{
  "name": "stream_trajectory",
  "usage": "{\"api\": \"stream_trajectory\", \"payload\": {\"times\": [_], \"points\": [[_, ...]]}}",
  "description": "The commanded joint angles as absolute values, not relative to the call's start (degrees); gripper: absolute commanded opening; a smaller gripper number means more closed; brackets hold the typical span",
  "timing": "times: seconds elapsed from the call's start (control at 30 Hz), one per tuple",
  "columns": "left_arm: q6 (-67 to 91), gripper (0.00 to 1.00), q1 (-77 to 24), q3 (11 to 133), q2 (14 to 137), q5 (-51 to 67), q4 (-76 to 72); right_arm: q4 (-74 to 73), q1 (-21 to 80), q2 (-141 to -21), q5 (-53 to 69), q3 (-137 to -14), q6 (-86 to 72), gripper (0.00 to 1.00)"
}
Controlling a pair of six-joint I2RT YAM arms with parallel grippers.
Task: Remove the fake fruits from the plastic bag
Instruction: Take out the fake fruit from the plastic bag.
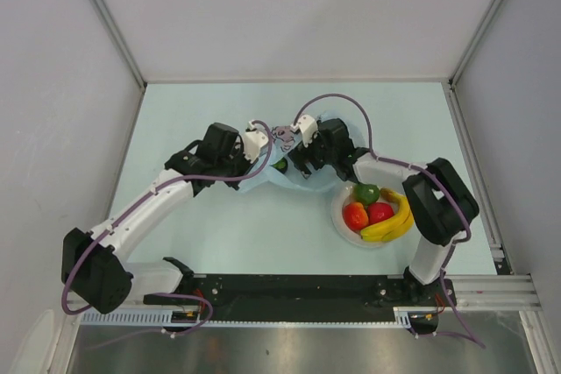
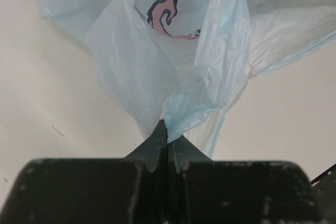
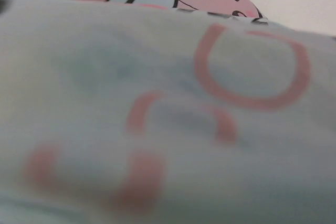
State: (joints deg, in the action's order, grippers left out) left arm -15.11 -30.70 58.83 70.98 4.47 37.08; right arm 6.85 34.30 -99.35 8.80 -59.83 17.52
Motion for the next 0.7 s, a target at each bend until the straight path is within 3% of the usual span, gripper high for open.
{"api": "stream_trajectory", "payload": {"times": [0.0, 0.27, 0.4, 0.67], "points": [[-16.0, 0.00, -30.3, 59.9, 70.9, 6.2, 37.1, 12.7, 33.0, -104.2, 5.5, -65.1, 15.6, 1.00], [-16.1, 0.00, -30.3, 60.2, 71.5, 6.5, 36.8, 12.6, 32.2, -111.0, 6.1, -70.6, 17.8, 0.96], [-15.6, 0.00, -30.1, 60.7, 72.2, 6.9, 36.4, 10.2, 31.5, -112.0, 12.9, -71.6, 18.8, 0.75], [-14.8, 0.00, -29.9, 62.2, 74.2, 8.2, 36.0, 6.4, 31.5, -113.1, 17.9, -72.2, 20.9, 0.65]]}}
